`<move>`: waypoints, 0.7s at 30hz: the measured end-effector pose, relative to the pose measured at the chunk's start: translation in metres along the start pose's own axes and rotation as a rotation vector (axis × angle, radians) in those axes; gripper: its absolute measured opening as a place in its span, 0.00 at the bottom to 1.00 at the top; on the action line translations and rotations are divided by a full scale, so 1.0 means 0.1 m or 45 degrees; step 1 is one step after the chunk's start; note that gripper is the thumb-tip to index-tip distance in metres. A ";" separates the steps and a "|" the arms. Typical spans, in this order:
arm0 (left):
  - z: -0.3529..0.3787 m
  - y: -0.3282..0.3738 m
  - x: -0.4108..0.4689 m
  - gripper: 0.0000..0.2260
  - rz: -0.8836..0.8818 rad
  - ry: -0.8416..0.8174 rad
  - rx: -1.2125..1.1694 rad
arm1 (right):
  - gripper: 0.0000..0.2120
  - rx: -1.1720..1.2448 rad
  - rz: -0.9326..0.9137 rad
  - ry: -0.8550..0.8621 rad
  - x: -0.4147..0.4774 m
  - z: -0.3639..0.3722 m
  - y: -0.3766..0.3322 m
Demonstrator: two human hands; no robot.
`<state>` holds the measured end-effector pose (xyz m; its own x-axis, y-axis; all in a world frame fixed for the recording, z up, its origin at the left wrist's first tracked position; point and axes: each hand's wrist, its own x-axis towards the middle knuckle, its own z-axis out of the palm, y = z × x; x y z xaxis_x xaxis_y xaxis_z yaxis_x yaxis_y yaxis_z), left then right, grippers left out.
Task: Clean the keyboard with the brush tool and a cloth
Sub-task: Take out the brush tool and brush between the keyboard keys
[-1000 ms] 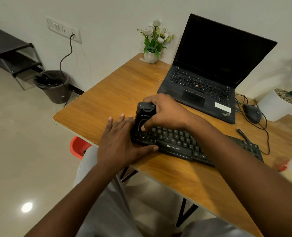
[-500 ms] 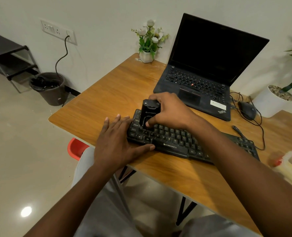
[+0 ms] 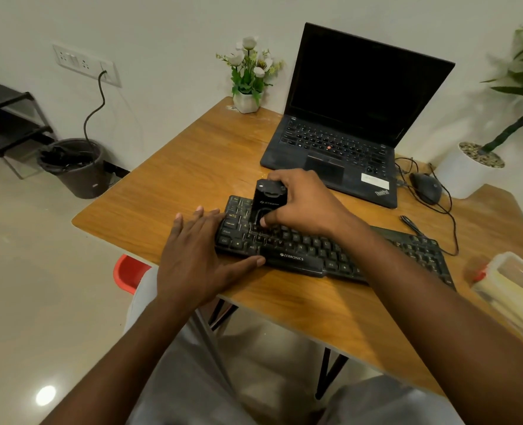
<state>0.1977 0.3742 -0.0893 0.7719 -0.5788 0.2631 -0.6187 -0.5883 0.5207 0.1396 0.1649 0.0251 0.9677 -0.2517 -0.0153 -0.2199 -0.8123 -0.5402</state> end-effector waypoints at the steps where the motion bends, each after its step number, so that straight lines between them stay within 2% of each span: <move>1: 0.00 0.00 0.00 0.51 0.000 -0.001 0.002 | 0.19 0.019 -0.011 -0.030 0.00 0.02 -0.02; 7: 0.00 0.00 0.00 0.49 0.018 -0.008 0.005 | 0.19 0.088 -0.099 -0.271 -0.04 0.09 -0.13; 14: -0.01 0.00 0.00 0.50 0.007 -0.003 0.022 | 0.20 0.087 0.007 -0.125 -0.12 -0.10 0.09; 21: -0.01 0.01 0.00 0.50 0.010 -0.001 0.030 | 0.18 0.049 0.011 -0.169 -0.38 -0.23 0.26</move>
<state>0.1975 0.3738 -0.0877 0.7668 -0.5838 0.2668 -0.6280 -0.5966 0.4996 0.0938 0.1413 0.0309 0.9742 -0.1847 -0.1297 -0.2257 -0.7890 -0.5714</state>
